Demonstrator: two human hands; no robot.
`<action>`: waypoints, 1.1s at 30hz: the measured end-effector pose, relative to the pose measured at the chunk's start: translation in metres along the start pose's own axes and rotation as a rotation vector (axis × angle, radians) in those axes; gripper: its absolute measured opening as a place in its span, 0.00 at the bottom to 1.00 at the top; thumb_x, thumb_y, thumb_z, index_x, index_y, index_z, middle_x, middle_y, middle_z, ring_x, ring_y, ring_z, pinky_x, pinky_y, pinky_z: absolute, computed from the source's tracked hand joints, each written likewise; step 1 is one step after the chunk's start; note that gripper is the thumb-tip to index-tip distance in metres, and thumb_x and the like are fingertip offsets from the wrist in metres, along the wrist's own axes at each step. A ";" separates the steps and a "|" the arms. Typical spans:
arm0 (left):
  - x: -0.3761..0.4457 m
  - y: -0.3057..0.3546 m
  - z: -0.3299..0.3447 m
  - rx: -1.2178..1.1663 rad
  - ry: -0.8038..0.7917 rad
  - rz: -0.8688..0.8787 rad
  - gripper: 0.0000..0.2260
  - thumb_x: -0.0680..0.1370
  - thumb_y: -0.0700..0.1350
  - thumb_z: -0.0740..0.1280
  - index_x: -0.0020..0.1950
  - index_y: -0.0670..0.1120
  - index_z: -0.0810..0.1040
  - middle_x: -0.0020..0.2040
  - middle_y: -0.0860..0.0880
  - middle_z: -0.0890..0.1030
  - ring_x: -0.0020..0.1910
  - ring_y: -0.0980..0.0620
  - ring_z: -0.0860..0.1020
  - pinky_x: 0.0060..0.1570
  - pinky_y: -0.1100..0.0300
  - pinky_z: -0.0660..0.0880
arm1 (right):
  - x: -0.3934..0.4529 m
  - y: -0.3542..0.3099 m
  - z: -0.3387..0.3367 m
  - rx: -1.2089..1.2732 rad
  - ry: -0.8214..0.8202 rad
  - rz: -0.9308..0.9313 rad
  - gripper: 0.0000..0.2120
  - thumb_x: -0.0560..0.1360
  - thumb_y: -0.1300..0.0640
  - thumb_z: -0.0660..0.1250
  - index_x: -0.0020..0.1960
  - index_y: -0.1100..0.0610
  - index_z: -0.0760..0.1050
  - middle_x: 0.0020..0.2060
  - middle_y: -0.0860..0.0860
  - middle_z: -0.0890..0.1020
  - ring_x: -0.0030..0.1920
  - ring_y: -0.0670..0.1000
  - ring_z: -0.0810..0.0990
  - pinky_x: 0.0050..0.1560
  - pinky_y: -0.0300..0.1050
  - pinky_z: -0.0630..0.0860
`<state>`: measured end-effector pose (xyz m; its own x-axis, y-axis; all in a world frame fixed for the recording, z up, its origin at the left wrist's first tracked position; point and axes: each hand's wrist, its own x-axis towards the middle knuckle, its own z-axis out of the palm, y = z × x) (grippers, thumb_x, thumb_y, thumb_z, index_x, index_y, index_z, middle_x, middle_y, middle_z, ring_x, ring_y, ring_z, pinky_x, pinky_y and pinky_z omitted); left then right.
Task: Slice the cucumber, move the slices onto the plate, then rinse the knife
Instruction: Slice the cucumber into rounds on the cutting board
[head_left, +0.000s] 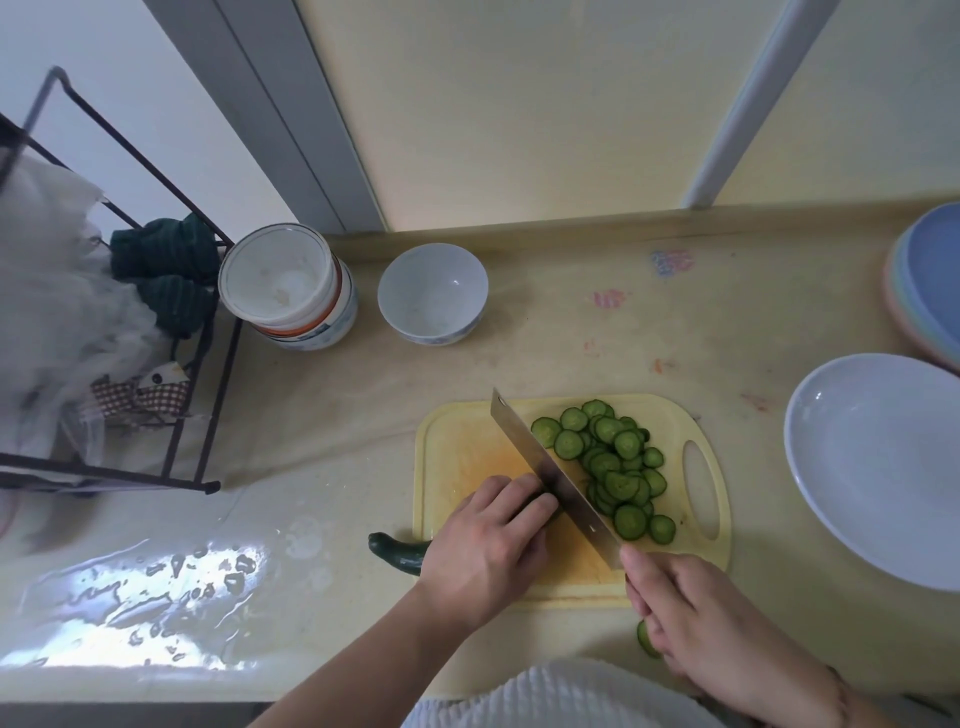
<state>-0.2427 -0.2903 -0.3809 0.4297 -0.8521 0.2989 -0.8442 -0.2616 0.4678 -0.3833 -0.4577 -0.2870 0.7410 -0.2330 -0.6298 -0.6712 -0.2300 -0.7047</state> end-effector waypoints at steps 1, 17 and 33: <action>0.000 0.000 0.000 0.001 0.000 -0.002 0.11 0.78 0.40 0.70 0.60 0.45 0.80 0.60 0.49 0.78 0.53 0.45 0.78 0.50 0.52 0.78 | 0.002 -0.001 0.001 -0.008 0.002 -0.010 0.28 0.72 0.31 0.49 0.34 0.55 0.66 0.22 0.47 0.65 0.23 0.44 0.63 0.30 0.40 0.61; -0.001 0.002 0.000 0.005 0.044 -0.030 0.10 0.78 0.42 0.70 0.58 0.45 0.82 0.57 0.49 0.80 0.52 0.45 0.78 0.49 0.51 0.79 | 0.034 -0.005 0.003 -0.030 0.040 -0.019 0.26 0.75 0.36 0.49 0.34 0.57 0.66 0.18 0.47 0.64 0.18 0.43 0.62 0.22 0.33 0.60; 0.000 0.002 -0.001 -0.034 0.059 -0.015 0.08 0.78 0.40 0.71 0.56 0.43 0.82 0.56 0.48 0.80 0.50 0.45 0.78 0.50 0.53 0.78 | 0.003 -0.001 0.008 0.013 0.041 -0.075 0.32 0.71 0.30 0.50 0.35 0.61 0.66 0.23 0.47 0.65 0.25 0.45 0.63 0.30 0.44 0.61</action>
<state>-0.2438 -0.2904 -0.3795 0.4613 -0.8195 0.3400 -0.8267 -0.2579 0.5000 -0.3802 -0.4512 -0.2911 0.7873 -0.2540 -0.5618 -0.6137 -0.2359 -0.7535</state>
